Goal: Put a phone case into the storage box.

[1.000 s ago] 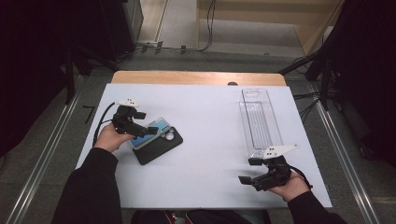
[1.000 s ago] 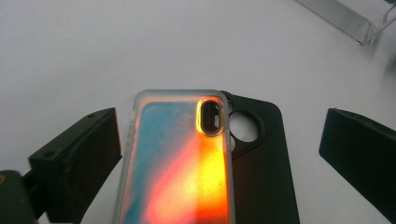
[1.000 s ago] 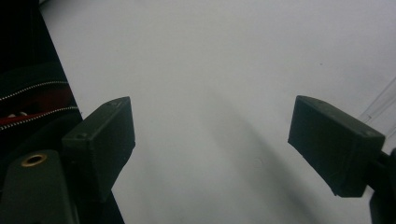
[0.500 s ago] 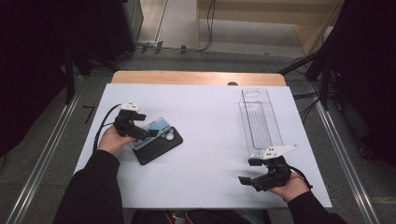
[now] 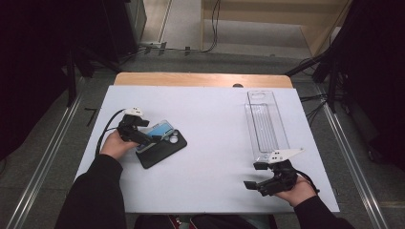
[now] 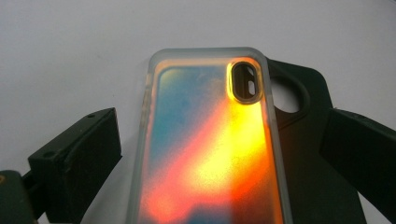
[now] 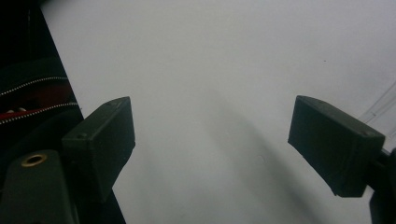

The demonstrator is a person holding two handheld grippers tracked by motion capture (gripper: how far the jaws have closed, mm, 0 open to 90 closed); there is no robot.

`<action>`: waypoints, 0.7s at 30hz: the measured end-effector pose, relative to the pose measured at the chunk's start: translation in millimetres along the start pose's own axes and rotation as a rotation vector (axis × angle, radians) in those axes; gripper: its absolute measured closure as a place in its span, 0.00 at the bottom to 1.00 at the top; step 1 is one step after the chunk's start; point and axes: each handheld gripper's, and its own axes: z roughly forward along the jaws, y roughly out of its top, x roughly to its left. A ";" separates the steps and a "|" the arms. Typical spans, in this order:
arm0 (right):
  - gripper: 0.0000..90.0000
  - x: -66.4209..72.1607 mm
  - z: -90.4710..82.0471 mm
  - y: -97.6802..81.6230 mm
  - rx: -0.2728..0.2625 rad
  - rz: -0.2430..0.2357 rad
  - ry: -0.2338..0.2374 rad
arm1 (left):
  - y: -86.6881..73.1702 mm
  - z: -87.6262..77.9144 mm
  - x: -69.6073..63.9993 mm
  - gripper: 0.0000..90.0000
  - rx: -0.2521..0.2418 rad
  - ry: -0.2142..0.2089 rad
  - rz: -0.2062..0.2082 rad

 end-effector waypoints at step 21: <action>0.14 0.4 -0.2 -0.3 0.002 -0.004 -0.004 | -11.1 6.7 -1.6 0.06 0.026 0.074 0.050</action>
